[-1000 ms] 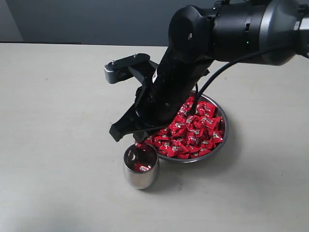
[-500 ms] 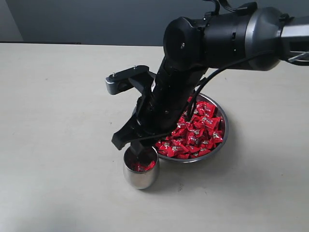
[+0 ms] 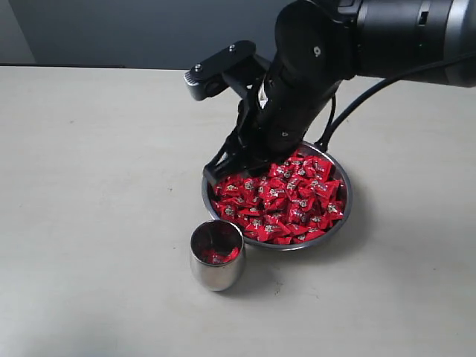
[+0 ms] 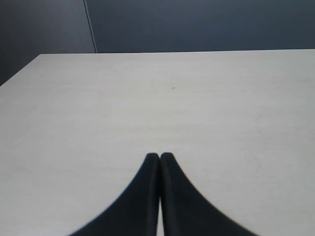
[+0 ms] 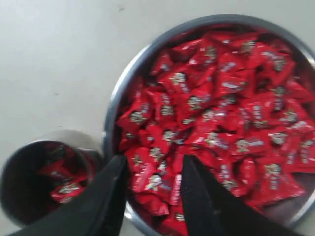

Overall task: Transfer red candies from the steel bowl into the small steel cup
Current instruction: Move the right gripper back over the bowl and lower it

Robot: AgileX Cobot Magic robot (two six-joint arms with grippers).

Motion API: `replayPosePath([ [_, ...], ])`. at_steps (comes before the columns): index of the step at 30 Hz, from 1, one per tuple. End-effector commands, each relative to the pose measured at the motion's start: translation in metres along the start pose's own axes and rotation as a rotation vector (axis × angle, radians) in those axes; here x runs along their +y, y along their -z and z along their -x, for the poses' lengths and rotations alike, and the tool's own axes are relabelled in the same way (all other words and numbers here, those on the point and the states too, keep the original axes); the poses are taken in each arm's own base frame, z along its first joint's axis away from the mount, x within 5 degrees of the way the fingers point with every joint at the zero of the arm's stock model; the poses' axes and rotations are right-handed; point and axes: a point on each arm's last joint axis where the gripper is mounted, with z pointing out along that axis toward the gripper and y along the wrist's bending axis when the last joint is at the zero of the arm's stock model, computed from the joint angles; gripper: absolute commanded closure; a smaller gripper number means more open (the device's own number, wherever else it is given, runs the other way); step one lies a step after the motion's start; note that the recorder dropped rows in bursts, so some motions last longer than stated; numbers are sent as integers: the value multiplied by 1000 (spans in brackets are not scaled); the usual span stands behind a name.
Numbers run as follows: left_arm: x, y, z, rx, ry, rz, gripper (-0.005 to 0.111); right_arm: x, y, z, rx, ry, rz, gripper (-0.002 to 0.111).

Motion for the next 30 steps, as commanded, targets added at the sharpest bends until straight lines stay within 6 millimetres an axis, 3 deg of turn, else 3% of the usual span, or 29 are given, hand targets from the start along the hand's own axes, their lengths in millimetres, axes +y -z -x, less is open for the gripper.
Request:
replayPosePath([
  [1, 0, 0, 0, -11, 6, -6, 106, -18, 8, 0, -19, -35, -194, 72],
  [9, 0, 0, 0, -11, 6, -6, 106, -23, -2, 4, -33, -3, -254, 73],
  [17, 0, 0, 0, -11, 6, -6, 106, -35, -33, 9, -38, 14, -388, 73],
  [24, 0, 0, 0, -11, 6, -6, 106, -53, -59, 2, 0, -162, -323, 73],
  [30, 0, 0, 0, -11, 6, -6, 106, -59, -61, 0, 5, -242, -273, 75],
])
